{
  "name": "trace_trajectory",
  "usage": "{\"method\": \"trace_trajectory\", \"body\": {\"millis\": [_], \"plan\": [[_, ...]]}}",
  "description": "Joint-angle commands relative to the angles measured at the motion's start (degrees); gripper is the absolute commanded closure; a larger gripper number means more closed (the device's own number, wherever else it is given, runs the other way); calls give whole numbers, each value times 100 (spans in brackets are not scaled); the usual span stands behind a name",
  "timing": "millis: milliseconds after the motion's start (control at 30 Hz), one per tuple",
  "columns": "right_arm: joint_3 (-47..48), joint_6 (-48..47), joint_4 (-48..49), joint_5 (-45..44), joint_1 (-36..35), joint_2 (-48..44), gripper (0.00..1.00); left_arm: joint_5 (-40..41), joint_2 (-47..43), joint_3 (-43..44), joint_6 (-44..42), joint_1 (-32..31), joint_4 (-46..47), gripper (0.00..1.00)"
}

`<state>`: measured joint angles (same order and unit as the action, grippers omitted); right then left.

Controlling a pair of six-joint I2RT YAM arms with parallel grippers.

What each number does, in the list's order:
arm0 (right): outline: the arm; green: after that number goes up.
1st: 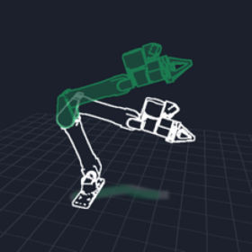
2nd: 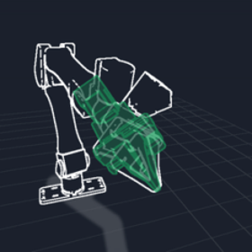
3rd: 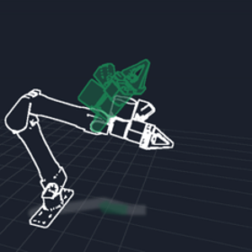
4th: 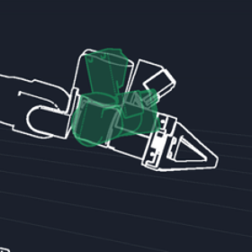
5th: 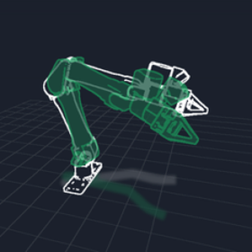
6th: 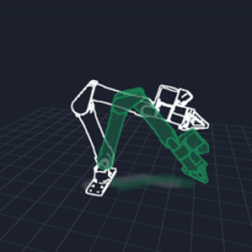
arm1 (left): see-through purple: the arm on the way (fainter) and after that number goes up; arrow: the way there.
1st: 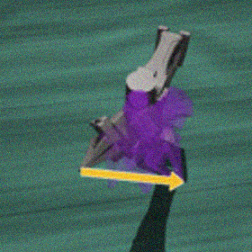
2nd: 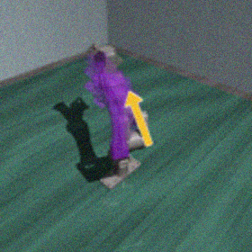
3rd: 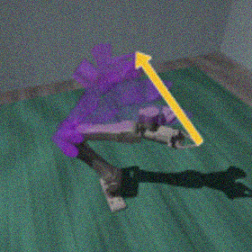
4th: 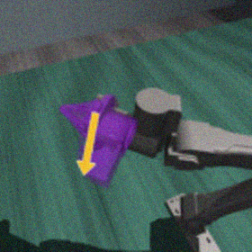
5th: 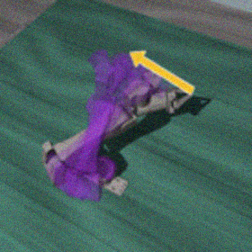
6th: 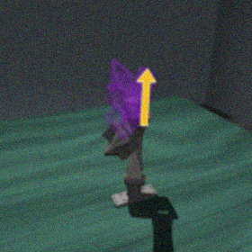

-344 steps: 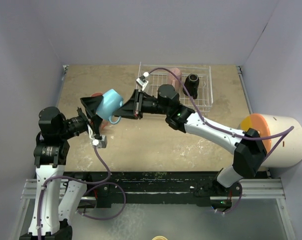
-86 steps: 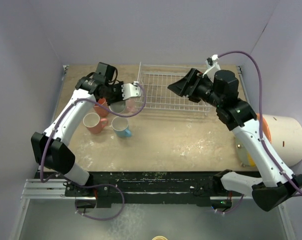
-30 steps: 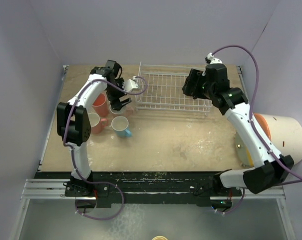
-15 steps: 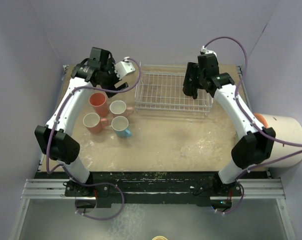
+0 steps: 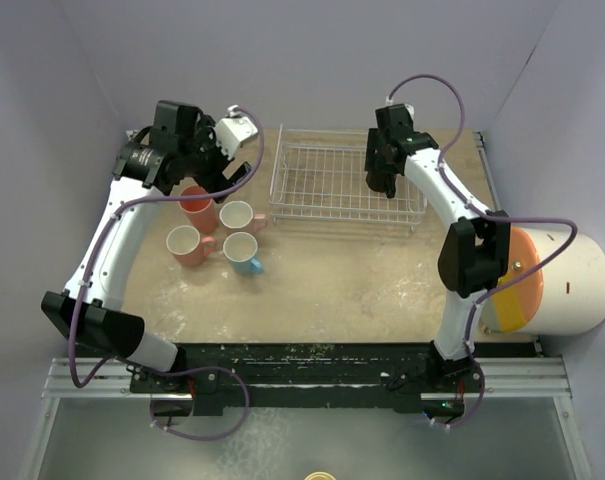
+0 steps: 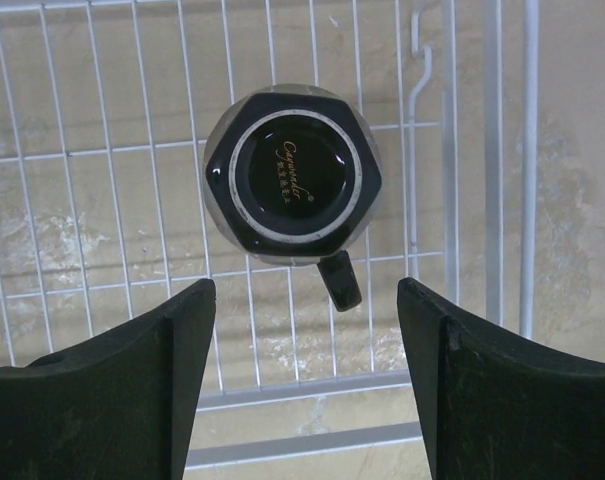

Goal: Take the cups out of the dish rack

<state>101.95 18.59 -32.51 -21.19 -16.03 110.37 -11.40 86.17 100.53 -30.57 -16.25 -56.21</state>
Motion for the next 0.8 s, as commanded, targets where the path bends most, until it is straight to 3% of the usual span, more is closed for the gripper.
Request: {"method": "trace_trajectory", "body": {"millis": [0, 167, 500, 767], "plan": [[264, -91, 107, -98, 55, 108, 28, -184, -215, -156, 238, 1, 167, 1], [201, -183, 158, 106, 94, 302, 36, -153, -312, -293, 203, -6, 250, 1], [-92, -336, 501, 942, 393, 352, 41, -168, -352, -256, 139, 1, 154, 1], [-339, -308, 733, 1198, 382, 418, 54, -232, -353, -231, 161, -8, 128, 1]]}}
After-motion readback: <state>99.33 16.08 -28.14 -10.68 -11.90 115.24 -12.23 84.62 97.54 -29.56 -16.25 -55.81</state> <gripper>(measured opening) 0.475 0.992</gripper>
